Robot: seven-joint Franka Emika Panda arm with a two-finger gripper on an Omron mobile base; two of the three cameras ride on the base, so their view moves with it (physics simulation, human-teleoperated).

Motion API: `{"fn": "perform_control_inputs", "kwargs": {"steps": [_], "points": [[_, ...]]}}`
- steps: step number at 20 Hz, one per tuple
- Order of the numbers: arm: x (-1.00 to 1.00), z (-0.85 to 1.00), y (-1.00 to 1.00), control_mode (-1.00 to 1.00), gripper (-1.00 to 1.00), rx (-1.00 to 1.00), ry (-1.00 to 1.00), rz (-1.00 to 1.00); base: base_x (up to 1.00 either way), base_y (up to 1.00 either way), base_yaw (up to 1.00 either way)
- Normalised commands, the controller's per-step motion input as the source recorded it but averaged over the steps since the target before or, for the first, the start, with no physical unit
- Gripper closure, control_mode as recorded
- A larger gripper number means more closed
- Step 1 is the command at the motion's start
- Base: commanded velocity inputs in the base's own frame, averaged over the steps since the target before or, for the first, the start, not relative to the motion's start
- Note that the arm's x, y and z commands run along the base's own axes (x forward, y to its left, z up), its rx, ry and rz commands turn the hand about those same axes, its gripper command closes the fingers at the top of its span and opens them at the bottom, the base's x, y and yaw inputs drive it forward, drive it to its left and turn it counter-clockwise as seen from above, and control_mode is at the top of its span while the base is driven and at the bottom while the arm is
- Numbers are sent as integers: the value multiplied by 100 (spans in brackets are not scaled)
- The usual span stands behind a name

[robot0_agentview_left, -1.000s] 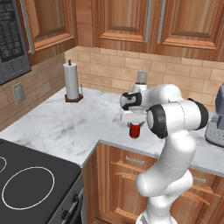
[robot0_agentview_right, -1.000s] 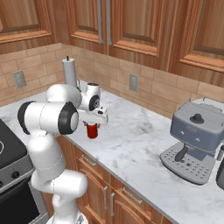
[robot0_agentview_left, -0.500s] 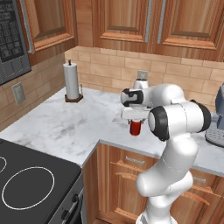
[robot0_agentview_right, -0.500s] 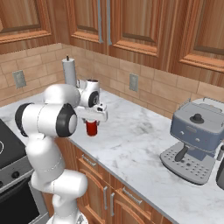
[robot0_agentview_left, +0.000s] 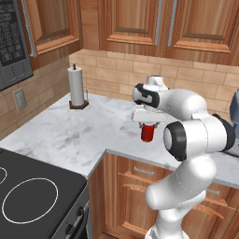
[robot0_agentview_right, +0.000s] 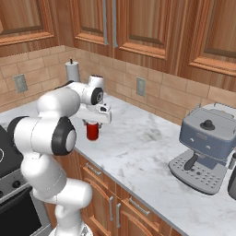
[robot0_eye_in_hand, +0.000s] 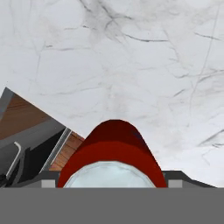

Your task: Four empty soda cans are scattered around the kitchen. Gather all the cans and cluster them next to the stove for recycling.

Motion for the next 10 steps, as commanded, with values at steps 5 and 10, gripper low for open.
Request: {"fn": "perform_control_inputs", "kwargs": {"steps": [5,10], "points": [[-53,43,0,-100,100,4,1,1,0,0,0],[-48,30,0,-100,100,1,2,1,0,0,0]]}}
